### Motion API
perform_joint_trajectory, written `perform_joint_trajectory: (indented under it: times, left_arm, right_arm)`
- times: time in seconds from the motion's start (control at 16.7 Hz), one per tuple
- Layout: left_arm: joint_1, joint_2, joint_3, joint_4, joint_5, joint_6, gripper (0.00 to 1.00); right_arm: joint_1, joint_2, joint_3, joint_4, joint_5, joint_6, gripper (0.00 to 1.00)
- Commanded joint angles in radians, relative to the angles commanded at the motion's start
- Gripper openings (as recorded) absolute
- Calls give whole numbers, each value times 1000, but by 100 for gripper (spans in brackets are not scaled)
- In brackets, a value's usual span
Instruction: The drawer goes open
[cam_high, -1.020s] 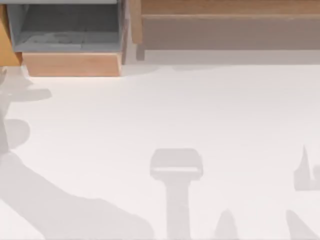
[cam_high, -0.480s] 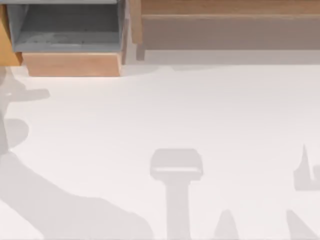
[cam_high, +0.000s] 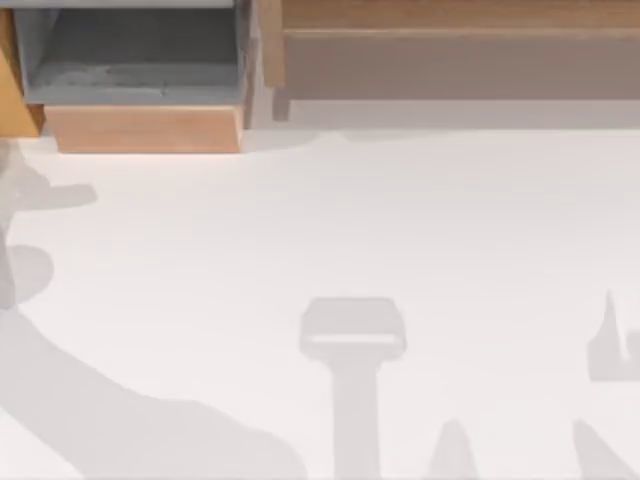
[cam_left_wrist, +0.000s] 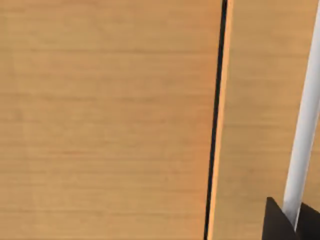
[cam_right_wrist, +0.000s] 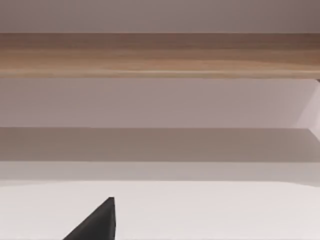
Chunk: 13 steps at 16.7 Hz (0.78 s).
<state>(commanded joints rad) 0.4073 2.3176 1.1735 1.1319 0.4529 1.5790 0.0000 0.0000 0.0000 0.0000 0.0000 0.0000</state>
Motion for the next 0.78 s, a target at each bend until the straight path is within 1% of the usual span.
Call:
perform_joint_trajectory:
  times: [0.36,0.78]
  left_arm:
    - [54,-91,-219,108,51,1,0]
    - [63,-105,-249,128,62,4,0]
  right_arm:
    - [0,0,0,0,0,0,100]
    - [0,0,0,0,0,0,100]
